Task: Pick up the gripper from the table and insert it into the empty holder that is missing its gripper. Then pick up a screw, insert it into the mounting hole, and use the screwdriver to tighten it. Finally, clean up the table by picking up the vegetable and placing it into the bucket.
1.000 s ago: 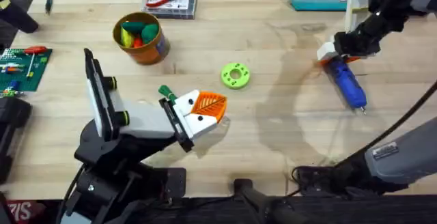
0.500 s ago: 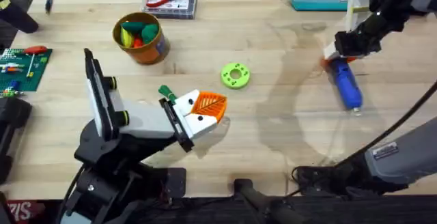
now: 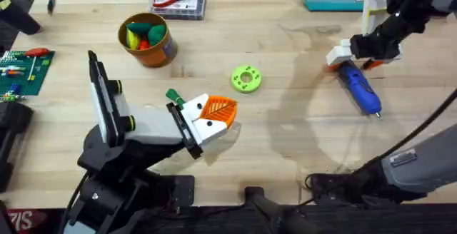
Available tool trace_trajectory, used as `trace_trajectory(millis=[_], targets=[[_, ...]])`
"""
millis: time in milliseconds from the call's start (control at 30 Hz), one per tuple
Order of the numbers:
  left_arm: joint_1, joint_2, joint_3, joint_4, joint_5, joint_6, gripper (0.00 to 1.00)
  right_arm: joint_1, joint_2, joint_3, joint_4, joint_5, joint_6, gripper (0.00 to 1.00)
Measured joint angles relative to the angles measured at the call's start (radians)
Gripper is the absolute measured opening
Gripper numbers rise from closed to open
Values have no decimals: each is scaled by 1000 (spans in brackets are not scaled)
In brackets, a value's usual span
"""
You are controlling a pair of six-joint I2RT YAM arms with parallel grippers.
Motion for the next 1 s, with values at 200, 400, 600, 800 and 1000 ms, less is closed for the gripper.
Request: trace_trajectory(millis=[200, 400, 600, 800, 1000], targets=[[0, 0, 0, 0, 0, 0, 1, 0, -72, 0, -92, -34, -108, 994], [0, 0, 0, 0, 0, 0, 1, 1, -75, 0, -96, -49, -170, 994], [0, 0, 0, 0, 0, 0, 1, 1, -43, 0, -96, -60, -191, 994], [0, 0, 0, 0, 0, 0, 1, 3, -7, -2, -92, -56, -195, 956], [0, 0, 0, 0, 0, 0, 1, 3, -7, -2, -89, -57, -198, 818]])
